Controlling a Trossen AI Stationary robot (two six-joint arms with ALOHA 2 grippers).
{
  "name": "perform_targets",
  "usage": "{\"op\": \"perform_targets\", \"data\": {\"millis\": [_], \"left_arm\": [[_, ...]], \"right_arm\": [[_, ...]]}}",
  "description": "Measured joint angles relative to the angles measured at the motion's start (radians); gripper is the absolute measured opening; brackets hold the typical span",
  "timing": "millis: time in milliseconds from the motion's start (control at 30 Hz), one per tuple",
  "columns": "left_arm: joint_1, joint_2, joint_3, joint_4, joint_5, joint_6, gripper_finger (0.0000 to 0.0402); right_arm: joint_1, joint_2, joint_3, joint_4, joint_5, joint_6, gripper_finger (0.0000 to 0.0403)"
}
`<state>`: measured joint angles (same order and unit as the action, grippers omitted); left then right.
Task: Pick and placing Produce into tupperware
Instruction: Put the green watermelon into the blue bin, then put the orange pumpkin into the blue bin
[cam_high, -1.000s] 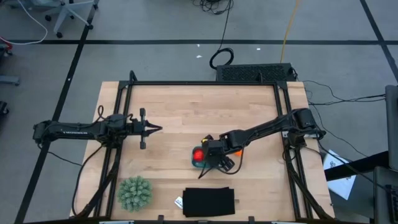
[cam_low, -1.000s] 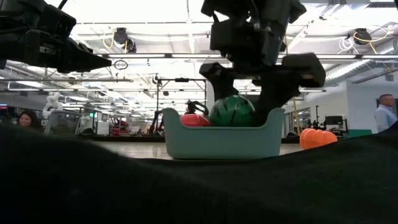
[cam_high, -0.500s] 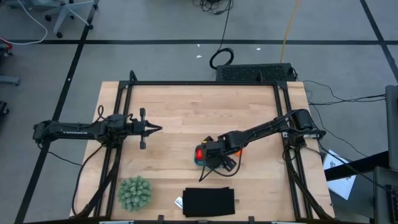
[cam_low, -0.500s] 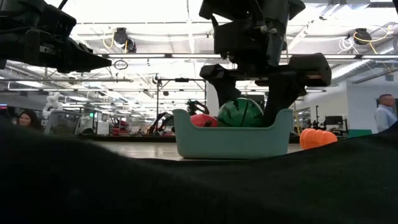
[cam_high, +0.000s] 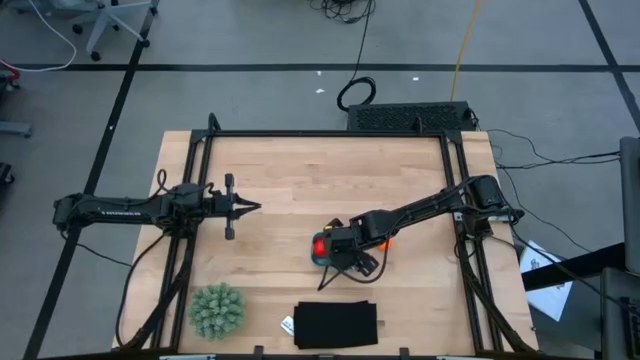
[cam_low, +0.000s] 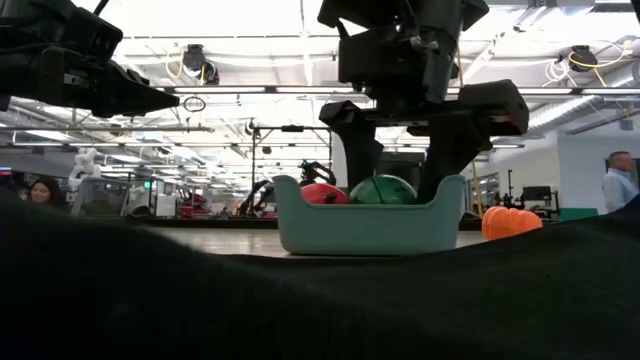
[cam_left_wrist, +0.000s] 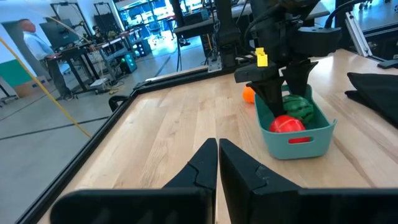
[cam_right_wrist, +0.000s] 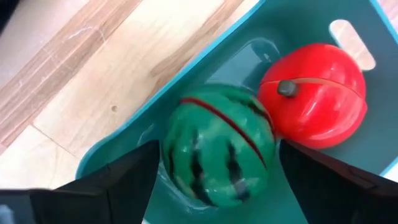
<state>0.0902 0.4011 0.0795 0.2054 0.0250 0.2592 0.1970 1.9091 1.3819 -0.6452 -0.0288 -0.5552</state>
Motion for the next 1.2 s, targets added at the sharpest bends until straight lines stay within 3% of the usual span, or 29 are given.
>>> {"op": "perform_targets", "data": {"millis": [333, 933, 1200], "left_arm": [[0.000, 0.000, 0.000, 0.000, 0.000, -0.003, 0.0021], [0.000, 0.000, 0.000, -0.018, 0.000, -0.006, 0.0021], [0.000, 0.000, 0.000, -0.028, 0.000, -0.003, 0.0021]], "right_arm": [[-0.006, 0.000, 0.000, -0.008, 0.009, 0.032, 0.0327], [0.008, -0.002, 0.132, -0.152, 0.161, 0.065, 0.0326], [-0.009, -0.038, 0.134, -0.100, 0.209, 0.046, 0.0285]]}}
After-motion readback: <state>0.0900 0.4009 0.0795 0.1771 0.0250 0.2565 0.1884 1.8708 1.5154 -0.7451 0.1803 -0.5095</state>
